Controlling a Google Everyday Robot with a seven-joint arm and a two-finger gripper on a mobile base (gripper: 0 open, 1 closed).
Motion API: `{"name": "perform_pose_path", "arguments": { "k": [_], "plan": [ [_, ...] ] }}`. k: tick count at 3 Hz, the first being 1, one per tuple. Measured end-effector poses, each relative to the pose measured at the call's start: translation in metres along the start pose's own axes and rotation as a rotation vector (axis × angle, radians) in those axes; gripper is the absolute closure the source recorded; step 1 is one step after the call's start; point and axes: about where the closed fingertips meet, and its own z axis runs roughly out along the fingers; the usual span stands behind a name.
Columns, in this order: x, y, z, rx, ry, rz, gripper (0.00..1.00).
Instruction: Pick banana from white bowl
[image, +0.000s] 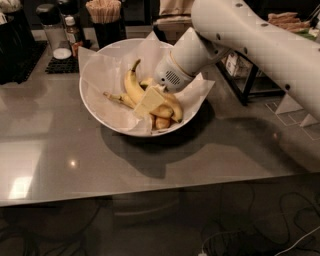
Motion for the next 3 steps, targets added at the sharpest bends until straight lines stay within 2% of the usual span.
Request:
{"name": "perform_pose_path", "arguments": {
  "k": [1, 2, 3],
  "plan": [
    [0.001, -0.002, 0.001, 0.004, 0.006, 0.003, 0.54],
    [-0.001, -0.003, -0.007, 0.034, -0.007, -0.005, 0.78],
    [-0.007, -0.003, -0.027, 0.087, -0.034, -0.029, 0.99]
  ]
}}
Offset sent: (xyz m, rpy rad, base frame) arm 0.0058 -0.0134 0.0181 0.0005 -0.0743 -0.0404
